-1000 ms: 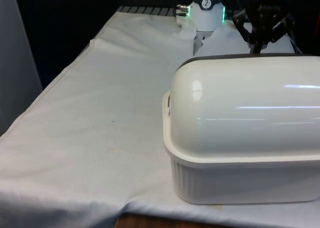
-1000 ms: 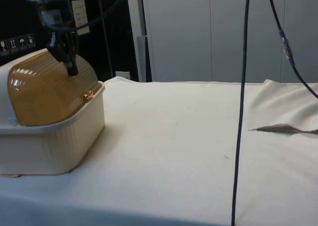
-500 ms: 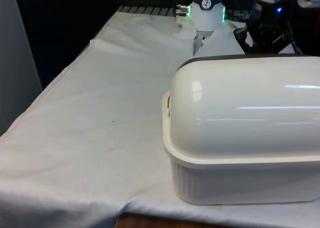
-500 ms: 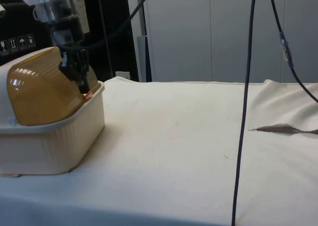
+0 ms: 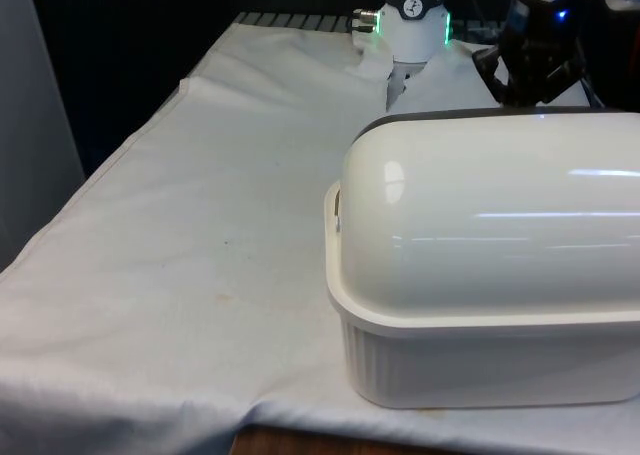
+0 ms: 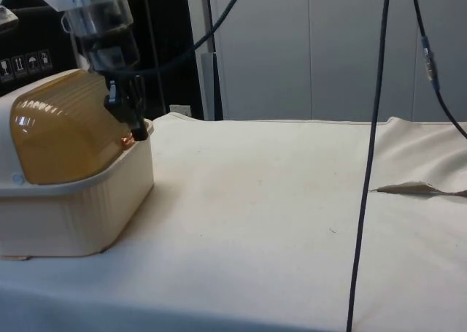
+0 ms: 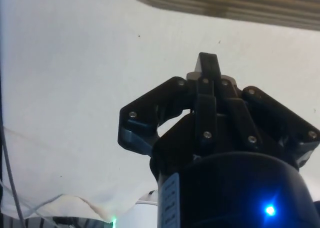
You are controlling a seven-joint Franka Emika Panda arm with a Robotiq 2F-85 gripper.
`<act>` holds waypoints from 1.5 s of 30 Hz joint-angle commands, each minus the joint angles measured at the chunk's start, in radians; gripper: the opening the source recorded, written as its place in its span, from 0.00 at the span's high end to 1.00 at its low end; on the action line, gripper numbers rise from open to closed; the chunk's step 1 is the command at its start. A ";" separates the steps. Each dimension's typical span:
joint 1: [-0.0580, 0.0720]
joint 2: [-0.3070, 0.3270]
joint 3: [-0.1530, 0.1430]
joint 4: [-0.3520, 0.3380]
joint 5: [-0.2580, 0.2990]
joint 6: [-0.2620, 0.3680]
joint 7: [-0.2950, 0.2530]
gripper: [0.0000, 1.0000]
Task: Open the lid, then close it.
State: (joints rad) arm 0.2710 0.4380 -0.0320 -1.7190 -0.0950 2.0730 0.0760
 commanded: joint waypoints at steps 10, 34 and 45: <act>0.007 -0.061 -0.002 -0.108 -0.022 0.093 0.009 1.00; -0.009 -0.187 -0.011 -0.316 -0.052 0.239 0.001 0.97; -0.012 -0.186 -0.011 -0.316 -0.049 0.246 -0.001 0.44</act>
State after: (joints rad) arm 0.2610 0.2530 -0.0440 -2.0320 -0.1460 2.3070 0.0770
